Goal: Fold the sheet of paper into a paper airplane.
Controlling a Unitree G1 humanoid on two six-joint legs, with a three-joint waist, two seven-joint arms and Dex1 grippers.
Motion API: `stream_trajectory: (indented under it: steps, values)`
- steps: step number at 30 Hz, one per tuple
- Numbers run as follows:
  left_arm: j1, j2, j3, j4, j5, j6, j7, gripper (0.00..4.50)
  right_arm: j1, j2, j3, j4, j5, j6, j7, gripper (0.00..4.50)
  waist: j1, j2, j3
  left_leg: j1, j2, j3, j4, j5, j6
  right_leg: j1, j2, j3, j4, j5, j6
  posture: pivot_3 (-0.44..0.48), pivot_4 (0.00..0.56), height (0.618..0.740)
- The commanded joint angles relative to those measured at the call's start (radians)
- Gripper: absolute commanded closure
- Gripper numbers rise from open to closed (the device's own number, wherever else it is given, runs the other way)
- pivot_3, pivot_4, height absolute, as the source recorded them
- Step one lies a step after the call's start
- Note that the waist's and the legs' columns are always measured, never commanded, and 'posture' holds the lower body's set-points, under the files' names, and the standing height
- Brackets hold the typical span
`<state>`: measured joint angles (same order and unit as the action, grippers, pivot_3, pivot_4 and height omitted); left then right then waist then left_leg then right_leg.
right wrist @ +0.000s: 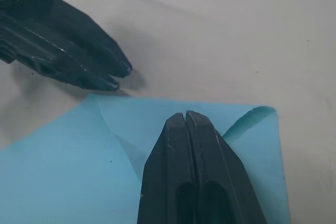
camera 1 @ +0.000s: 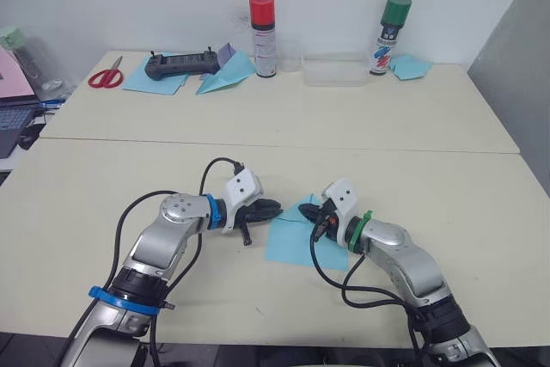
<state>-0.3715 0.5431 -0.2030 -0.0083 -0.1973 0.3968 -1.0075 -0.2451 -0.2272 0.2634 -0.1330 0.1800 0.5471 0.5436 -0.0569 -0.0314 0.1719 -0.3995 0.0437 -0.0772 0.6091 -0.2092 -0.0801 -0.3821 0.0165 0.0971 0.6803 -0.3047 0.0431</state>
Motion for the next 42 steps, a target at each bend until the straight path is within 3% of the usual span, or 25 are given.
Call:
stream_trajectory:
  steps: [1,14,27,42]
  values:
    - [0.003,-0.008,-0.010,-0.053,-0.014,0.002,-0.005,4.47,0.022,-0.016,-0.010,0.001,-0.001,0.028,-0.006,4.50,0.000,0.000,0.000,0.000,0.000,0.000,0.000,0.000,0.000,0.000,0.000,0.000,0.000,0.000,0.000,0.000,0.150,0.740]
    - [-0.038,-0.040,-0.141,0.063,0.121,-0.079,0.012,4.47,0.019,-0.013,-0.002,0.000,-0.005,0.038,-0.007,4.50,0.002,0.000,0.000,0.000,0.000,0.000,0.000,0.000,0.000,0.001,0.000,0.000,0.000,0.000,0.000,0.000,0.150,0.740]
    - [-0.046,-0.062,-0.176,0.075,0.140,-0.065,0.004,4.47,-0.002,0.048,-0.019,0.015,0.002,0.015,-0.043,4.50,0.002,0.000,0.000,0.001,0.000,0.000,0.001,0.000,0.000,0.002,0.000,0.000,0.000,0.000,0.000,0.000,0.150,0.740]
    - [-0.045,-0.051,-0.175,0.055,0.129,0.055,0.000,4.47,0.016,0.060,-0.075,0.113,-0.088,0.002,-0.232,4.50,0.002,0.000,-0.003,0.010,-0.001,0.000,0.001,0.000,0.000,0.009,0.000,0.001,0.000,0.000,0.000,0.000,0.150,0.740]
